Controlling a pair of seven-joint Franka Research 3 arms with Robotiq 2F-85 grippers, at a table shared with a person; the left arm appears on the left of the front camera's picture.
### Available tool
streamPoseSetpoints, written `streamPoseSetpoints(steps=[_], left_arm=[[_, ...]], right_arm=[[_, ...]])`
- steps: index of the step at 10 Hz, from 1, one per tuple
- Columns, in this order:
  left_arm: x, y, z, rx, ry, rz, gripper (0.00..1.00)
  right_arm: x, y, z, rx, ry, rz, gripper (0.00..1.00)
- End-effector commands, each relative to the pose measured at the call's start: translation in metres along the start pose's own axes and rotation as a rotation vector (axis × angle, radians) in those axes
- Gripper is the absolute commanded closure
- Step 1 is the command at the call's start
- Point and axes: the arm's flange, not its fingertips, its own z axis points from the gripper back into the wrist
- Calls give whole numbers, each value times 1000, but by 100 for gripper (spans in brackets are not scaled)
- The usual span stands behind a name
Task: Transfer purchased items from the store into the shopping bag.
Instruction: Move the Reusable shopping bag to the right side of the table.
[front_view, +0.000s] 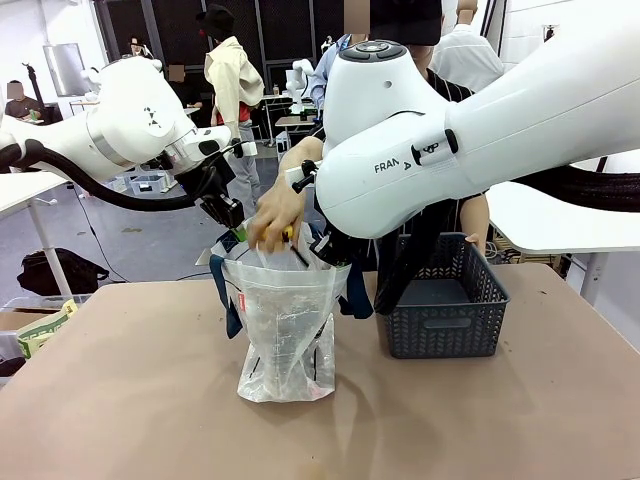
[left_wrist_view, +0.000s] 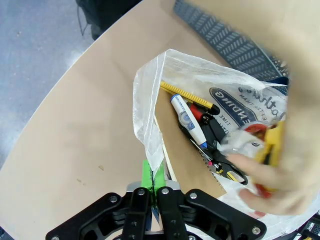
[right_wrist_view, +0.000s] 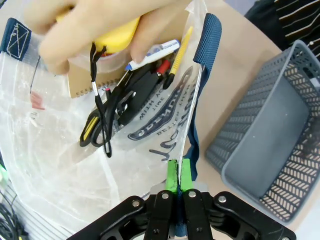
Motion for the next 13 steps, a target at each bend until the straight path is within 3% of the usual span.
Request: streamPoseSetpoints(steps=[1,5,8,13], left_arm=[[-4,-1,2,14,-5,2,100],[0,0,0,0,0,0,100],[1,-3,-3,-124,-68,-76,100],[2,10,-10,-330,-193,-120,100]], right_arm=[[-1,-1,1,6,-3,-1,100],[12,10,2,-20,10,55,100],[43,39,7,-45,18,195,100],[72,55,-4,-33,19,284,100]])
